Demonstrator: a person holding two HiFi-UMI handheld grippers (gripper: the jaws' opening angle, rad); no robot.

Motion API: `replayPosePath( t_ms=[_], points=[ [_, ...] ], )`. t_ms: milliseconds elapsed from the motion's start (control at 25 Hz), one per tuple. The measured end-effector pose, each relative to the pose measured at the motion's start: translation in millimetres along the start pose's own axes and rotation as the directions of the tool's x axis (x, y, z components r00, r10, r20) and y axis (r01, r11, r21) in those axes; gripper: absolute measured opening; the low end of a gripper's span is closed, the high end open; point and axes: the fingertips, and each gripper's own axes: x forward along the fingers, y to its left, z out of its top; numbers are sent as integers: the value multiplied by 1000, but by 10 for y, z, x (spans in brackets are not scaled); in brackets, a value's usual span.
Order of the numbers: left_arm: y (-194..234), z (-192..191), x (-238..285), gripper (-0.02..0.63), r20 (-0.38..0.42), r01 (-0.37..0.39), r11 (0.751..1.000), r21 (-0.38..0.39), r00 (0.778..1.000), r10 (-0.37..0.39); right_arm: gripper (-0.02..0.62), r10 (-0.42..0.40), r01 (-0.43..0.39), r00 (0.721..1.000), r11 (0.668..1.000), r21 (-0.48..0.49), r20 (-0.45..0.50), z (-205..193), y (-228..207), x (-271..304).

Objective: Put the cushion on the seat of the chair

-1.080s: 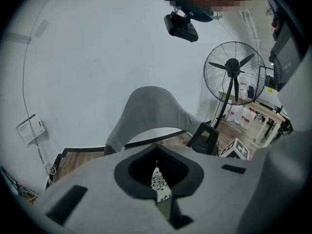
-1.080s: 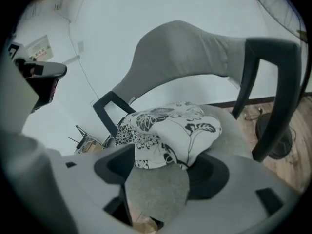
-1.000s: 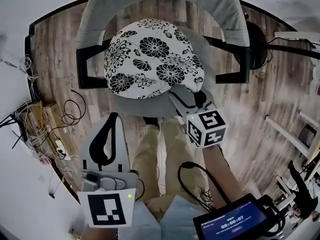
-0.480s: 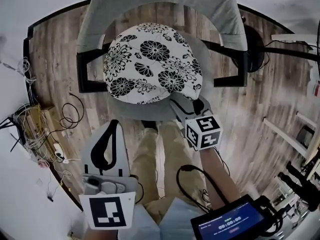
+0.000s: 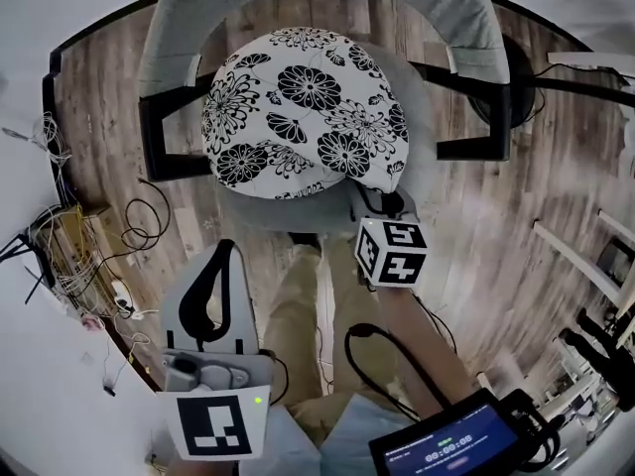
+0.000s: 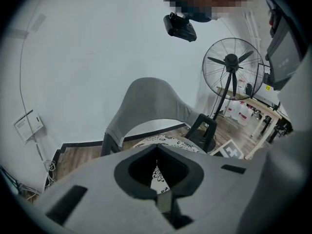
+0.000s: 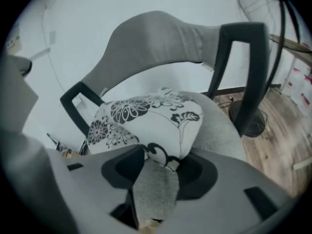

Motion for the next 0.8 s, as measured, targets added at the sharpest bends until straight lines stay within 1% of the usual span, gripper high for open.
replayPosePath(
  t_ms=[80, 120, 200, 240, 280, 320, 400, 480, 640, 720, 800],
  points=[
    [40, -12, 9, 3, 0, -6, 1000, -5, 1000, 6, 203, -30, 21, 995, 995, 100, 90, 86, -68, -166],
    [55, -23, 12, 3, -2, -9, 1000, -9, 1000, 9, 215, -46, 27, 992, 988, 155, 118, 76, -98, -248],
    [66, -36, 16, 3, -4, -11, 1000, -17, 1000, 11, 215, -70, 33, 988, 964, 263, 135, -28, -138, -376],
    [63, -32, 19, 4, -1, -9, 1000, -21, 1000, 9, 215, -71, 30, 990, 953, 302, 124, -102, -133, -410],
    [58, -25, 21, 3, 2, -8, 1000, -24, 1000, 8, 213, -59, 23, 993, 947, 320, 106, -178, -99, -419],
    [53, -23, 17, 3, 3, -6, 1000, -27, 1000, 6, 210, -38, 9, 996, 948, 317, 85, -244, -33, -405],
    [51, -39, -7, 3, 0, -3, 1000, -28, 1000, 3, 202, 7, -21, 999, 962, 274, 53, -310, 129, -316],
    [69, -69, -31, 3, -4, -5, 1000, -27, 1000, 5, 196, 29, -37, 999, 967, 251, 35, -301, 236, -165],
    [163, -134, -43, 3, -11, -15, 1000, -28, 1000, 14, 193, 19, -17, 1000, 964, 266, -3, -264, 285, 186],
    [213, -178, -43, 3, -17, -19, 999, -29, 1000, 18, 192, -1, 8, 1000, 960, 279, -26, -277, 262, 295],
    [254, -226, -42, 3, -24, -21, 999, -31, 999, 20, 173, -32, 40, 999, 964, 263, -35, -276, 246, 317]
  ],
)
